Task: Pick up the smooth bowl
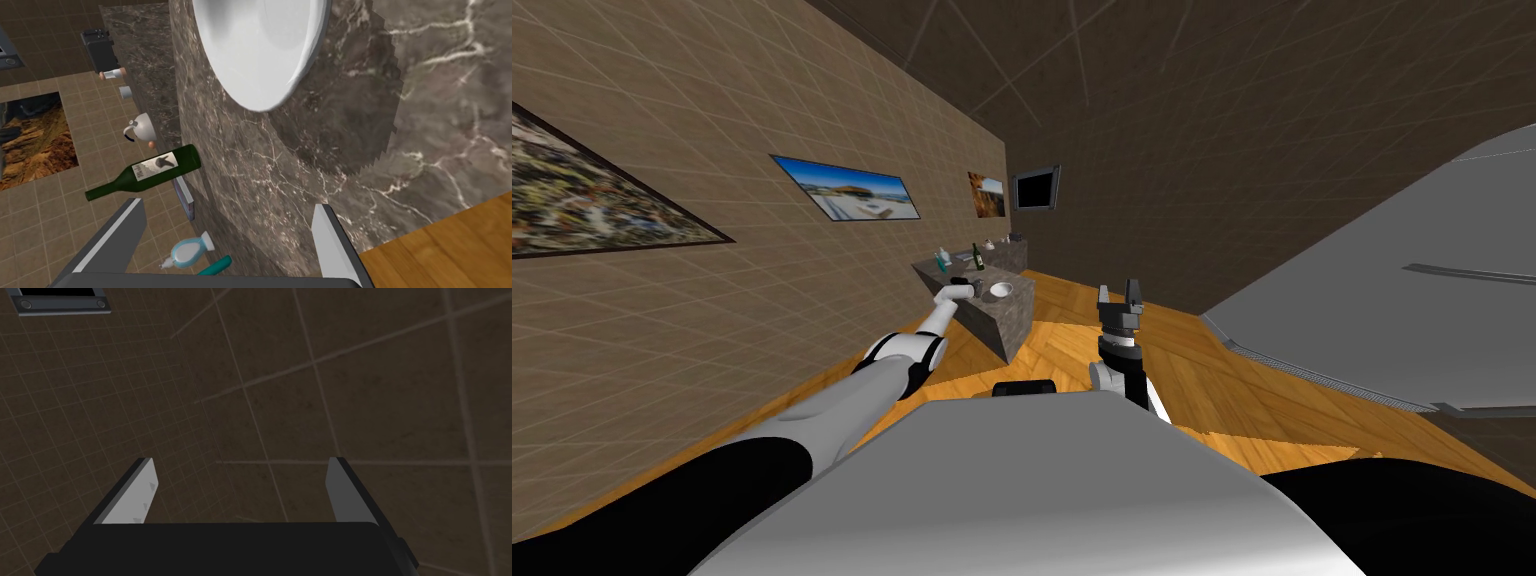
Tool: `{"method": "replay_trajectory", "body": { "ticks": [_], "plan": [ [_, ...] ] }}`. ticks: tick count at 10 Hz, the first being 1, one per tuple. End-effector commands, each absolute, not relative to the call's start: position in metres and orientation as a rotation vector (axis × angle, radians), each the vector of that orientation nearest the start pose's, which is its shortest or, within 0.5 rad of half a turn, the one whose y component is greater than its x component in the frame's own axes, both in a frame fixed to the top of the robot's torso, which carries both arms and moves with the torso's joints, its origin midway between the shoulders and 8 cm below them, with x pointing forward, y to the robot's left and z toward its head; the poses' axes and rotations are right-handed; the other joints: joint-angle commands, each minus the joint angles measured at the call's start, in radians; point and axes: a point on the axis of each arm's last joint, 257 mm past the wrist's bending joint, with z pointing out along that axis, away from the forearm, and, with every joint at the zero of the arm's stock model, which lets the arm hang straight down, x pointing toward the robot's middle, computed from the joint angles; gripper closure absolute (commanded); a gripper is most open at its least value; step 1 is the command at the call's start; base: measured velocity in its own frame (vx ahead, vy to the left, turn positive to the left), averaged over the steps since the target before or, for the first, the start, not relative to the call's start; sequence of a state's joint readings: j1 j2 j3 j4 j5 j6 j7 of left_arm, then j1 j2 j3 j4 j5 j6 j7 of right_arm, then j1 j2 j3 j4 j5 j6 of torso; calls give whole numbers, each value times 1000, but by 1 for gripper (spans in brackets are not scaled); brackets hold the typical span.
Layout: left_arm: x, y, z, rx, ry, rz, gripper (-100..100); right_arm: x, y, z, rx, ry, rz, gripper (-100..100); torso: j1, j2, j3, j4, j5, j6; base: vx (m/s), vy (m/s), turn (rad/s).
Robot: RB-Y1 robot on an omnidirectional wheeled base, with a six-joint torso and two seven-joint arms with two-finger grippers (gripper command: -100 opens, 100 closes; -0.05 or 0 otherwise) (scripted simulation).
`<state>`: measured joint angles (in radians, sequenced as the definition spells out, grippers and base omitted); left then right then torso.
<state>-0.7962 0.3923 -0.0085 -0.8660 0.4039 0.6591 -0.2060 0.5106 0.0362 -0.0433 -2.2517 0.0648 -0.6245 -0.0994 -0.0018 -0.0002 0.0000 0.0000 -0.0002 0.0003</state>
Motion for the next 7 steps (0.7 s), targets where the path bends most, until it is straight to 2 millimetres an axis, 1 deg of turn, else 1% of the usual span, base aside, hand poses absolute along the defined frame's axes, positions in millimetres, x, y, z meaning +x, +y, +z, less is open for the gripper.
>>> {"method": "replay_trajectory", "body": {
  "ticks": [1,2,3,4,5,6,7],
  "plan": [
    [691,293,-227,-1454,1770,-787,-100,325,-285,31,599,542,1328,0,0,0,0,0,0,0,9,0,-31],
    [691,288,-230,-1497,1793,-782,-100,325,-285,31,599,542,1328,0,0,0,0,0,0,0,14,-3,-58],
    [689,291,-236,-1510,1798,-772,-100,325,-285,31,599,542,1328,0,0,0,0,0,0,0,12,-1,-27],
    [689,291,-236,-1510,1798,-772,-100,325,-285,31,599,542,1328,0,0,0,0,0,0,0,0,0,0],
    [688,285,-236,-1548,1818,-770,-100,325,-285,31,599,542,1328,0,0,0,0,0,0,0,10,-4,-61],
    [685,288,-244,-1565,1824,-756,-100,325,-285,31,599,542,1328,0,0,0,0,0,0,0,14,-1,-34],
    [683,284,-246,-1606,1843,-750,-100,325,-285,31,599,542,1328,0,0,0,0,0,0,0,22,-2,-49]
  ]
}}
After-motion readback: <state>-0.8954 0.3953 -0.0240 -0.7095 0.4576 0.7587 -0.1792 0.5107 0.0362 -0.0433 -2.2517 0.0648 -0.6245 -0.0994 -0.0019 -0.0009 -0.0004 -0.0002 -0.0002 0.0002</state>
